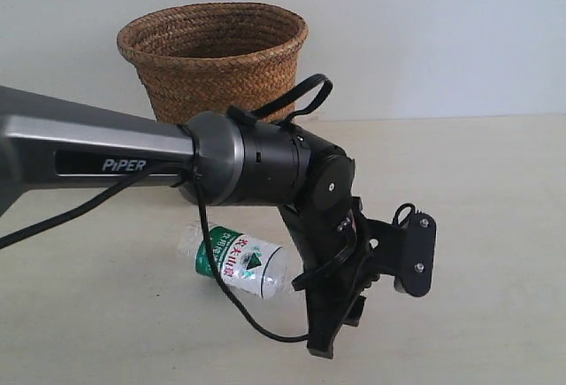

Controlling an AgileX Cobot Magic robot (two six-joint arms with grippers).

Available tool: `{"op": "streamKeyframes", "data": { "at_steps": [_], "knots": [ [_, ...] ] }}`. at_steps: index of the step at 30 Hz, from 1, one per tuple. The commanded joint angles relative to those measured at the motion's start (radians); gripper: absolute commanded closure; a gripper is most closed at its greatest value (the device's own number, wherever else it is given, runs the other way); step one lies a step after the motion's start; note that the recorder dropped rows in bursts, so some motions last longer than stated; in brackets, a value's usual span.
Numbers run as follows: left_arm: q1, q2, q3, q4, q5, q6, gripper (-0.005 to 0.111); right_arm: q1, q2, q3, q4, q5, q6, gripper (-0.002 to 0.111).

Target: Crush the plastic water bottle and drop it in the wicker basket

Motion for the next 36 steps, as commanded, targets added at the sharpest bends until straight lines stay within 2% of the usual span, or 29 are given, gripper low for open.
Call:
{"op": "streamKeyframes", "data": {
  "at_steps": [1,5,11,18,24,26,31,36],
  "knots": [
    [-0.004,-0.077,-0.005,-0.072,-0.086,-0.128,0.103,-0.002,-0.006,0.000,0.001,-0.004,-0.003,0.108],
    [-0.004,-0.166,-0.005,-0.233,-0.180,-0.182,0.103,-0.002,-0.006,0.000,0.001,-0.004,-0.003,0.108],
    [0.010,-0.265,0.000,-0.450,-0.325,-0.360,0.103,-0.002,-0.006,0.000,0.001,-0.004,0.000,0.108],
    [0.025,-0.324,0.084,-0.653,-0.542,-0.433,0.103,-0.002,-0.006,0.000,0.001,-0.004,0.000,0.108],
    [0.025,-0.399,0.241,-0.828,-0.841,-0.454,0.103,-0.002,-0.006,0.000,0.001,-0.004,0.000,0.108],
    [0.025,-0.438,0.308,-0.879,-0.949,-0.510,0.103,-0.002,-0.006,0.000,0.001,-0.004,0.000,0.108],
    [0.025,-0.540,0.474,-0.931,-1.098,-0.672,0.103,-0.002,-0.006,0.000,0.001,-0.004,0.000,0.108],
    [0.046,-0.625,0.640,-1.153,-1.222,-0.692,0.103,-0.002,-0.006,0.000,0.001,-0.004,0.000,0.108]
  ]
}}
